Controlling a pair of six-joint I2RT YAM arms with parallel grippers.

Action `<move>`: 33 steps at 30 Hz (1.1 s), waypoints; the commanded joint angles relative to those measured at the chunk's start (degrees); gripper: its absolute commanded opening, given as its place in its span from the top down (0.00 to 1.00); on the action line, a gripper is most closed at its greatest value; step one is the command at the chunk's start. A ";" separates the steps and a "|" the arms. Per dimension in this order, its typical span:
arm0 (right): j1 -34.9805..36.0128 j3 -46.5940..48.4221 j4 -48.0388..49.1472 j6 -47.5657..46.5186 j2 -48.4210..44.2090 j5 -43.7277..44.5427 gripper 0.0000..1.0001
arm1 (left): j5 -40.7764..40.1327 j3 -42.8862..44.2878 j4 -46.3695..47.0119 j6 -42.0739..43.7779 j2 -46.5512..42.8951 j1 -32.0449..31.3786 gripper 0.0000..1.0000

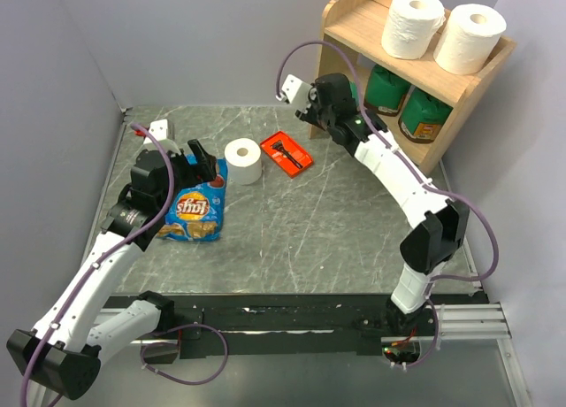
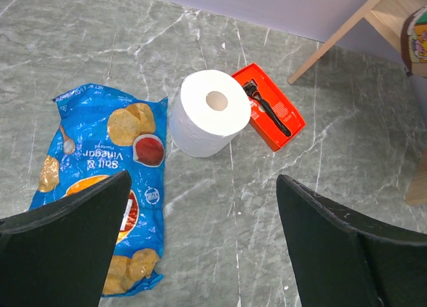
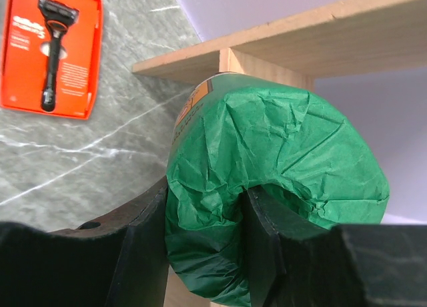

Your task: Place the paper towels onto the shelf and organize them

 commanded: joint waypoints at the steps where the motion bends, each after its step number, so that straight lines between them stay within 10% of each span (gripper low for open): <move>1: -1.34 4.35 8.01 -5.25 1.45 0.74 0.65 | -0.21 -0.33 2.26 -0.26 -0.83 -0.39 0.04; 25: -6.97 13.40 11.08 -8.24 11.39 -0.49 0.61 | -1.35 -0.42 2.18 0.18 -0.48 -1.80 0.04; 33: -7.85 15.07 15.22 -10.27 12.45 1.89 0.36 | -1.79 -0.68 2.35 0.36 -1.18 -2.06 0.04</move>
